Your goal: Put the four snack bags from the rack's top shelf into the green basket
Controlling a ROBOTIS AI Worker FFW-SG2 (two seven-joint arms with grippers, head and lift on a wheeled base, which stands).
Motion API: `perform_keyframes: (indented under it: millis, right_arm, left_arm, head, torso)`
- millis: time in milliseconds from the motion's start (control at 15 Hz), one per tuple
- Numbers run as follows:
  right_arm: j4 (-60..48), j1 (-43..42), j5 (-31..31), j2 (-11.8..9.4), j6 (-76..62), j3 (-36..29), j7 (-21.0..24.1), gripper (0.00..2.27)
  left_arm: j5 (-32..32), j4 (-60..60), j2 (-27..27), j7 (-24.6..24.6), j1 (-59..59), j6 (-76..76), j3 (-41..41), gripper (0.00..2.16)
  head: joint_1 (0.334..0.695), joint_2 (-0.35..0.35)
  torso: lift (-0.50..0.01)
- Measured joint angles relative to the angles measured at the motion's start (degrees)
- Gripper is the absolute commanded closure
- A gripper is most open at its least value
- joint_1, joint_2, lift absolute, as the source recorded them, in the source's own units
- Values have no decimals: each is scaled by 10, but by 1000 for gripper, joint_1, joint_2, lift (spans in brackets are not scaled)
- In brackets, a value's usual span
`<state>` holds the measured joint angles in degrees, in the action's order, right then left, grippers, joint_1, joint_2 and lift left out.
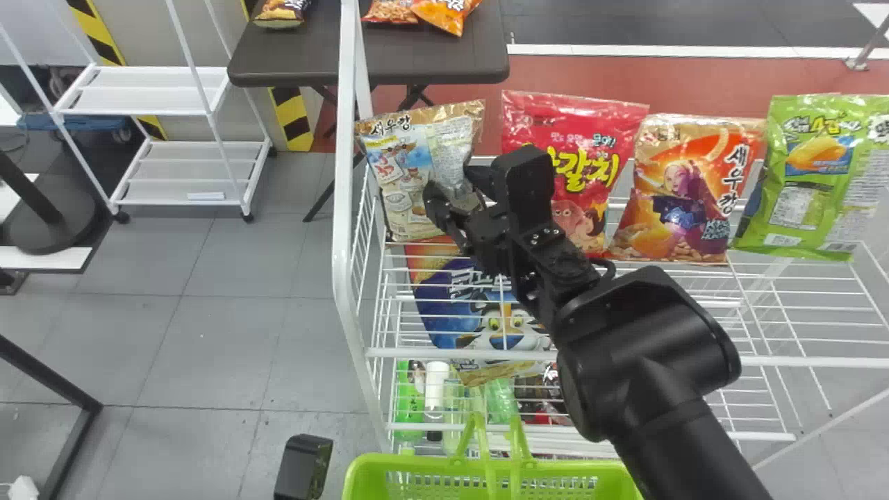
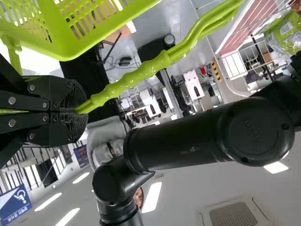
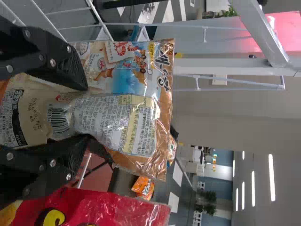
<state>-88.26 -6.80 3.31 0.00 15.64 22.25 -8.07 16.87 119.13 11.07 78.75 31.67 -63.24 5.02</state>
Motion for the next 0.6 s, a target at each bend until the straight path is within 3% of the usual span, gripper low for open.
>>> perform_keyframes:
  millis: [267,600]
  right_arm:
    - [-49,31,6,0,8,5,-10,2013]
    - [-219,120,2,0,89,10,-15,2013]
  left_arm:
    - [0,0,0,-2,-5,0,4,1750]
    - [-2,2,0,-3,-6,0,2,1750]
  head:
    - [695,55]
    - [695,75]
  torso:
    - [0]
    - [0]
